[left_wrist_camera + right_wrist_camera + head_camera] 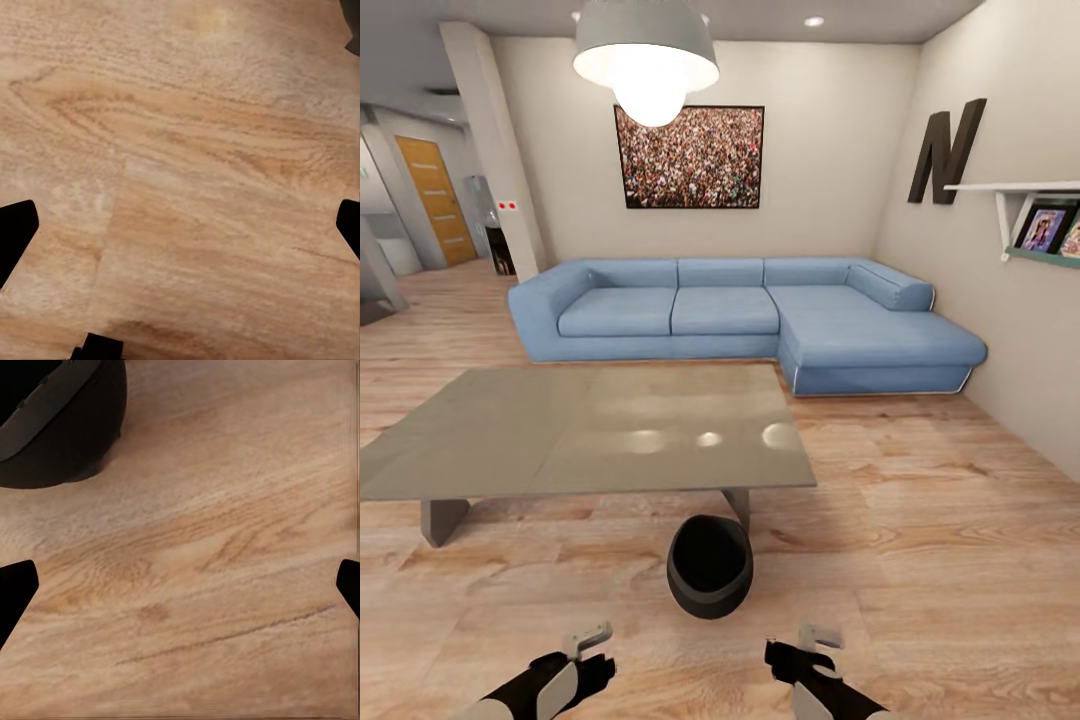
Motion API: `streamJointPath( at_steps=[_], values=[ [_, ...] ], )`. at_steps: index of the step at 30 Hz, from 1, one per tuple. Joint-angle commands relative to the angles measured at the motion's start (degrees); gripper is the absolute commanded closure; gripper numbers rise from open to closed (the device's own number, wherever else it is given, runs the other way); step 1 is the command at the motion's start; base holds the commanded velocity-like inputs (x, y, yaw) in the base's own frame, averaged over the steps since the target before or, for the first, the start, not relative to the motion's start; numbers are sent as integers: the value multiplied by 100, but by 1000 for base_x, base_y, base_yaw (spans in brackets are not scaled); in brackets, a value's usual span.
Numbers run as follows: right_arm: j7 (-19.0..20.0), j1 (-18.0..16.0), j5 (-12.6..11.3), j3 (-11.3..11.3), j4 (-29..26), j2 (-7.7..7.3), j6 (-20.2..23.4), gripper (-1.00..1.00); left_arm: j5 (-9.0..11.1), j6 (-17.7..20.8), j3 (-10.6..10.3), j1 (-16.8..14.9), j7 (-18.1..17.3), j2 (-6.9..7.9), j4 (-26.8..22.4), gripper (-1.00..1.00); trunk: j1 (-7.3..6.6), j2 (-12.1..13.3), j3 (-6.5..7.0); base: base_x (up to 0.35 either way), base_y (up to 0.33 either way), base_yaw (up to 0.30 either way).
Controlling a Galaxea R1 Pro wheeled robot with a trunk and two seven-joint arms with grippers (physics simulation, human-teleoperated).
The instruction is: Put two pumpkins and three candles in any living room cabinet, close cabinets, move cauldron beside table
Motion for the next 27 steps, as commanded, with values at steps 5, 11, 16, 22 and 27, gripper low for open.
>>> streamJointPath(
  at_steps=[5,11,16,22,27],
  values=[
    [-22,65,-61,50,25,1,-118,-100,11,-84,-62,3,37,-31,26,-100,-111,200,85,0,0,0],
    [-22,237,-58,51,27,1,-290,-100,-51,-147,-66,23,33,-34,81,-100,-243,440,193,0,0,0],
    [-28,298,-61,58,37,1,-389,-100,-47,-317,-66,85,34,-43,151,-100,-353,641,283,0,0,0],
    [-30,327,-68,51,43,1,-396,-100,-50,-623,-66,136,30,-83,306,-100,-485,882,391,0,0,0],
    [-24,329,-70,50,160,1,-414,-100,-46,-647,-80,158,25,-98,326,-100,-594,1082,480,0,0,0]
  ],
)
